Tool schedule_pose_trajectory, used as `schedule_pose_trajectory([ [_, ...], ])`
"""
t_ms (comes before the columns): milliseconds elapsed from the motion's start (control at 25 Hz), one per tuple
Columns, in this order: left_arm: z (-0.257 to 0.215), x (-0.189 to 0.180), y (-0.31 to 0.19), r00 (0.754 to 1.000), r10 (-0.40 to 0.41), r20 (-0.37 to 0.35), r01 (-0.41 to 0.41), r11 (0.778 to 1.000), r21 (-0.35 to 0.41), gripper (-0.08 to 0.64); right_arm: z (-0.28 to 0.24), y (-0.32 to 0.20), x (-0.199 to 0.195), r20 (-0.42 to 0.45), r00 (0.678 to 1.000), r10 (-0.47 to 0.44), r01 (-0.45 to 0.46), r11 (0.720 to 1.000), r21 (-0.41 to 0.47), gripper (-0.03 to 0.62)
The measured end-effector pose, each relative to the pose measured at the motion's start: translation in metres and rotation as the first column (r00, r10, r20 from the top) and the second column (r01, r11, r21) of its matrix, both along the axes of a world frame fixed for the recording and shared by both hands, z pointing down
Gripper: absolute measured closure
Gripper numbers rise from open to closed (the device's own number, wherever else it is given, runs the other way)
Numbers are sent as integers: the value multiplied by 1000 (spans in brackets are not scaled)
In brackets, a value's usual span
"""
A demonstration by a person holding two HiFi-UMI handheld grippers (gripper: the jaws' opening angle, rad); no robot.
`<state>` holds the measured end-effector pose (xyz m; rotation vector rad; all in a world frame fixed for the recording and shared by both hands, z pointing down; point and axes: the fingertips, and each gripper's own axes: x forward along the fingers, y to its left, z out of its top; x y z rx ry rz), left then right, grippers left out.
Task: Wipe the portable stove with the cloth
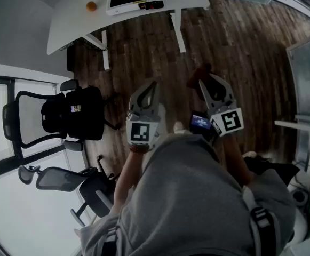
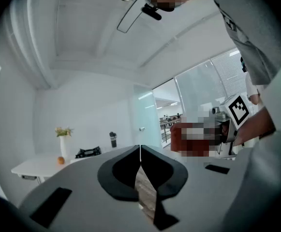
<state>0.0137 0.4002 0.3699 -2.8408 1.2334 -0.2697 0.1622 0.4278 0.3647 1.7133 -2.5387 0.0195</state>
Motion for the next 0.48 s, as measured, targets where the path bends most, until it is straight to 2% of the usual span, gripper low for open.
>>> schedule_pose_trajectory([
  [120,5,9,-19,998,52,-35,-53,997,-50,532,7,-23,-4,3,1000,-10,10,1000,-29,488],
  [360,-2,18,-86,994,107,-37,-108,994,-23,532,-1,-89,-27,-24,1000,-11,10,999,-34,482],
  [480,-7,16,-124,995,92,-22,-92,996,22,532,-4,-121,-37,-28,1000,-10,8,999,-41,482],
])
